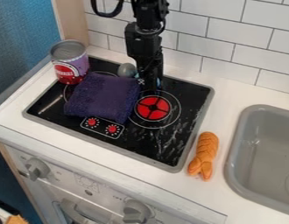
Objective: Move the spoon to upper right side
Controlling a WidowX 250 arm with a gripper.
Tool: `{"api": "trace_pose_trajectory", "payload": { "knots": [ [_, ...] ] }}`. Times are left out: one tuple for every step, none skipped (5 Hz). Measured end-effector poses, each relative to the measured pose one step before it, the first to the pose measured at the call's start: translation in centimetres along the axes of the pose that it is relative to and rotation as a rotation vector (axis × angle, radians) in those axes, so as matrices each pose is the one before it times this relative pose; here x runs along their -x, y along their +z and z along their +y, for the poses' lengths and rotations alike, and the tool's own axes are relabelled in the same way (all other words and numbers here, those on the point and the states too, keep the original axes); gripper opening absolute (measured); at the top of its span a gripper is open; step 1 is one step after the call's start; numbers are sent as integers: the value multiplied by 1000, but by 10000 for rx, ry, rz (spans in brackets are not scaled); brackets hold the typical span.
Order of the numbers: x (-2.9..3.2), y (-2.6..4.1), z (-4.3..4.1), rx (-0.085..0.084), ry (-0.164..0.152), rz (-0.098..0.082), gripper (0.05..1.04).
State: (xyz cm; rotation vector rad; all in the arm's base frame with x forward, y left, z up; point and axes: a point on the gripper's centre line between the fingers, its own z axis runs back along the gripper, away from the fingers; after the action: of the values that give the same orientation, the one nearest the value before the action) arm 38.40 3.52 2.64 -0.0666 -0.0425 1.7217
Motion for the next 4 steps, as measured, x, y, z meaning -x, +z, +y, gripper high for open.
{"api": "trace_pose_trajectory", "payload": {
  "knots": [
    [35,58,-133,-230,-224,7,786],
    [-2,0,122,-77,-107,-1,995],
    [28,197,-70,-31,-71,14,1001],
    [45,691,-400,31,-244,17,1001]
  ]
}}
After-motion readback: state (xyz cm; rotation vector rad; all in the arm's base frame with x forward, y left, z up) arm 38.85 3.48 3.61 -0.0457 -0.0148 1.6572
